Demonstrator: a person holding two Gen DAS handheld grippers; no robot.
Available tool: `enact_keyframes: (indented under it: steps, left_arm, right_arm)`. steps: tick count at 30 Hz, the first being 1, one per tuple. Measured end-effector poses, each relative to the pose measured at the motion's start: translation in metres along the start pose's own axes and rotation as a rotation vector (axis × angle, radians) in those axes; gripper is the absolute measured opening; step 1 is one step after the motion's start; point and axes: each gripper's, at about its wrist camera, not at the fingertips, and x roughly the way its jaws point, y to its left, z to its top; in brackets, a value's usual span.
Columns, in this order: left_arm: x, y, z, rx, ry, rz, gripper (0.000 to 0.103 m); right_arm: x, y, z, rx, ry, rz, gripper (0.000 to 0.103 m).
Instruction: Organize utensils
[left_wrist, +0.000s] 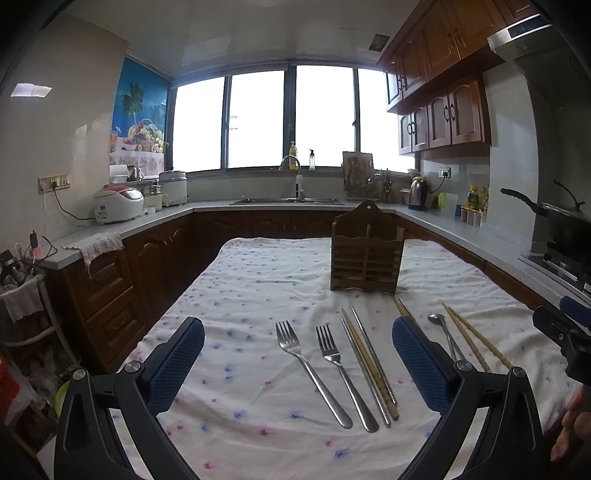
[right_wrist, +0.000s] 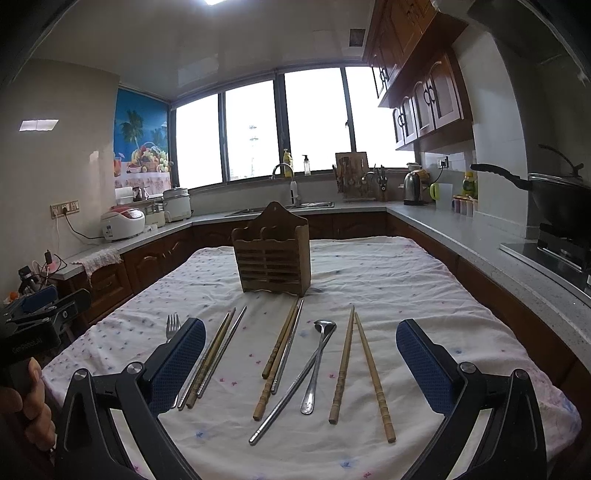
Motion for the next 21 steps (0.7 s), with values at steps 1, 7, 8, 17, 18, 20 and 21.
enact_keyframes:
  steps: [1, 7, 8, 17, 18, 20, 21]
  left_arm:
    - [0.0003, -0.0001, 0.0001, 0.0, 0.001, -0.001, 0.102]
    - [0.001, -0.0002, 0.0, 0.001, 0.001, -0.005, 0.102]
    - [0.0015, -0.0002, 0.0006, 0.001, 0.001, -0.006, 0.102]
    - [0.0076, 0.0007, 0.0039, 0.003, 0.005, -0.005, 0.102]
    - [0.0066, 0.0001, 0.0024, 0.003, 0.006, -0.007, 0.102]
    - [0.0027, -0.0019, -0.0015, 0.005, 0.003, -0.007, 0.102]
    - [0.0029, -0.002, -0.0012, 0.006, 0.003, -0.008, 0.102]
  right_arm:
    - [0.0001, 0.0001, 0.0003, 0.0, -0.002, 0.001, 0.103]
    - [0.0003, 0.0008, -0.0004, 0.003, -0.004, -0.002, 0.103]
    - [0.0002, 0.0009, -0.0004, 0.004, -0.004, -0.002, 0.103]
    - [-0.0007, 0.0007, -0.0003, 0.002, -0.004, -0.003, 0.103]
    - [-0.0007, 0.0005, -0.0002, 0.003, -0.005, -0.002, 0.103]
    - [-0.0007, 0.0008, 0.0, 0.003, -0.004, -0.003, 0.103]
    - [-0.0007, 0.0006, -0.0002, 0.002, -0.005, -0.003, 0.103]
